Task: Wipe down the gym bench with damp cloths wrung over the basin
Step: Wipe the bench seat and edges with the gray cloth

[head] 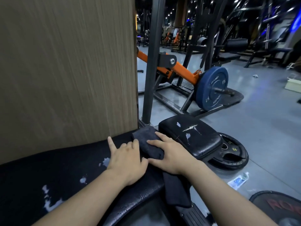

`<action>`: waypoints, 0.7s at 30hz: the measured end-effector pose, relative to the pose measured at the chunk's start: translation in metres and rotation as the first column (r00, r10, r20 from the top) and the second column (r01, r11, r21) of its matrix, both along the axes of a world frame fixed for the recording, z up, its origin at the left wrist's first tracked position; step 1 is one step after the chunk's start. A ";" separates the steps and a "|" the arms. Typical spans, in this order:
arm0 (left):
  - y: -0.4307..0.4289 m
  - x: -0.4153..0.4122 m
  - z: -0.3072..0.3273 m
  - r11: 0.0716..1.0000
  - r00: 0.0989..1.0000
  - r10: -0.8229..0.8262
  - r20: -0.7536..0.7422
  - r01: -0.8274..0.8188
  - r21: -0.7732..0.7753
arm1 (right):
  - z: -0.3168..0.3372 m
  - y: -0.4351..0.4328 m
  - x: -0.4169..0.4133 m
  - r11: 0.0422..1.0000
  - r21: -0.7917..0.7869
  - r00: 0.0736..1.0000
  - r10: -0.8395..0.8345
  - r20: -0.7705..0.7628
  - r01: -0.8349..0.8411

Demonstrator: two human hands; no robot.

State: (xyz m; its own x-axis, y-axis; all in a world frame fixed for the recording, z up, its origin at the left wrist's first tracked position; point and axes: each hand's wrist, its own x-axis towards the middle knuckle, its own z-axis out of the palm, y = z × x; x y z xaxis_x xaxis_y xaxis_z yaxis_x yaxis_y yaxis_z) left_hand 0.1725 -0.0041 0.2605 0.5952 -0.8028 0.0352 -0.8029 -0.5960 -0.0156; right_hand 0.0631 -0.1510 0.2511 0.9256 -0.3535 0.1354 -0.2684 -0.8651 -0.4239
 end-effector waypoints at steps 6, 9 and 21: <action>0.003 -0.002 0.000 0.999 0.998 0.025 -0.064 -0.027 -0.019 | -0.003 0.003 0.006 0.996 0.035 0.991 -0.084 0.105 0.081; 0.000 -0.009 0.000 0.999 0.994 0.044 -0.096 -0.044 0.002 | 0.005 -0.009 -0.006 0.993 0.032 0.971 -0.120 0.206 0.116; -0.015 -0.008 -0.002 0.980 1.000 -0.014 0.002 0.013 0.199 | 0.012 -0.095 -0.063 0.969 -0.143 0.958 -0.224 -0.178 0.200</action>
State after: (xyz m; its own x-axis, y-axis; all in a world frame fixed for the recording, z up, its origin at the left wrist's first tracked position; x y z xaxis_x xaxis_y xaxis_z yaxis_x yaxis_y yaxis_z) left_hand 0.1649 -0.0194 0.2589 0.5845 -0.8018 -0.1242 -0.8105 -0.5698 -0.1354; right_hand 0.0001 -0.2463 0.2633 0.8441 -0.5359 0.0176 -0.5166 -0.8217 -0.2408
